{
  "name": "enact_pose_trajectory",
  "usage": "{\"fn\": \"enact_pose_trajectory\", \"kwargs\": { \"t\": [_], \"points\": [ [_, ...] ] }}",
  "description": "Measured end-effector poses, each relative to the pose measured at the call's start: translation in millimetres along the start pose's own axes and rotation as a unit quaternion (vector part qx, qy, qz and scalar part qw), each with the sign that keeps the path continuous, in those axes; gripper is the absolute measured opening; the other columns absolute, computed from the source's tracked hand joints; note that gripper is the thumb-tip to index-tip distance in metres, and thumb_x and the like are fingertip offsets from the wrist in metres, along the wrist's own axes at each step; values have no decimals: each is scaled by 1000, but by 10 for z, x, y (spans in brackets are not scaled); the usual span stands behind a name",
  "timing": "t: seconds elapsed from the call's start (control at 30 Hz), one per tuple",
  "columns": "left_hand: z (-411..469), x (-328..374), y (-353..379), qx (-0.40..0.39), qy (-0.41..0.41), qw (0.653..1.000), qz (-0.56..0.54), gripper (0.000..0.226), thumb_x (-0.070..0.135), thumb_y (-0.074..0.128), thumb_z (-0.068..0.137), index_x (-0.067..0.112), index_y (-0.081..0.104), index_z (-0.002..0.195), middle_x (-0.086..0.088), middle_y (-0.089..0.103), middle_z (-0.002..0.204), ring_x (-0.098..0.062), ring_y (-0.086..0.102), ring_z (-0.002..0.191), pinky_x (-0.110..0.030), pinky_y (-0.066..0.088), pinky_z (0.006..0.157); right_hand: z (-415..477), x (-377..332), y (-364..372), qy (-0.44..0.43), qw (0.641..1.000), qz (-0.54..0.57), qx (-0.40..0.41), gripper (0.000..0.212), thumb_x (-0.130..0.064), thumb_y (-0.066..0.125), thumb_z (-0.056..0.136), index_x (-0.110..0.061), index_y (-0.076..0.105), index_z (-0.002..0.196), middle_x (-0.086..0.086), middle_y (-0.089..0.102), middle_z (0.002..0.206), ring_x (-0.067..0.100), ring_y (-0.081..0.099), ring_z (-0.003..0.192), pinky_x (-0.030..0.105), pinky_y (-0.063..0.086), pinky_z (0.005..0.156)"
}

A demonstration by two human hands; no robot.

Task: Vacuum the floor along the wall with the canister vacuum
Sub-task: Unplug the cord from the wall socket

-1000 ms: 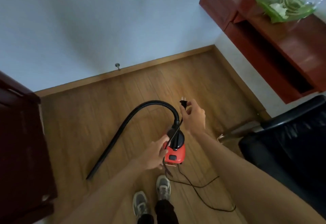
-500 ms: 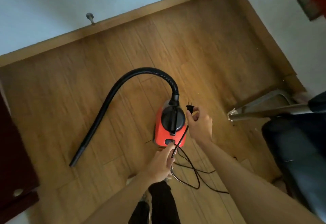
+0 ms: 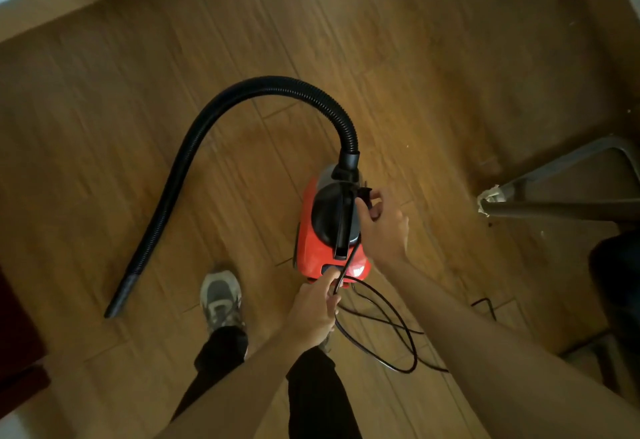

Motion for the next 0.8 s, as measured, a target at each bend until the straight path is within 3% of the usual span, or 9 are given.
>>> {"fn": "enact_pose_trajectory", "kwargs": {
  "t": [0.17,0.27,0.37,0.47,0.57,0.67,0.8],
  "points": [
    [393,-301,36,35,1,999,-13,22,10,52,100,20,52,120,-1,52,66,-13,56,57,-51,57,58,276,207,332,-5,1000,-16,1,16,-34,60,94,-21,57,100,-4,59,67,17,60,63,40,53,61],
    [584,-457,93,35,-9,999,-19,21,8,52,99,23,52,114,3,47,68,-16,55,59,-53,57,58,378,344,482,-23,999,-29,15,14,-32,61,93,-20,58,99,-8,58,68,14,58,64,40,51,63],
    [675,-552,137,40,-15,998,-37,24,5,51,98,29,49,101,-4,45,67,-18,47,51,-55,50,48,453,446,593,-34,998,-39,32,17,-32,62,92,-17,60,101,0,59,83,15,54,71,37,46,63],
    [713,-586,130,53,-3,998,-44,25,4,51,97,29,48,95,-25,47,67,-25,42,47,-57,48,44,504,496,699,-40,997,-53,29,21,-33,60,93,-15,61,105,4,56,94,13,50,76,29,38,61],
    [746,-577,121,51,4,998,-41,38,9,55,97,44,45,87,-26,55,66,-38,54,49,-59,52,49,511,511,727,-33,998,-48,36,20,-32,59,94,-15,61,105,2,53,94,11,47,74,22,32,57],
    [798,-616,112,64,-26,996,-51,32,16,64,94,37,48,76,-9,64,66,-25,66,57,-53,56,53,513,504,732,-17,998,-30,44,18,-31,59,95,-17,60,105,0,52,93,11,47,74,24,34,63],
    [874,-675,34,69,-71,993,-63,28,21,74,87,23,54,68,-3,68,69,-20,69,65,-50,59,63,540,436,773,1,999,-12,46,18,-31,58,95,-17,58,107,1,54,100,14,52,79,31,43,70]
  ]
}}
Point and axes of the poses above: each hand's wrist, its own z-axis towards the middle knuckle, its own y-axis out of the palm, x = y × z, the point moved 6 cm from there along z, towards the middle knuckle
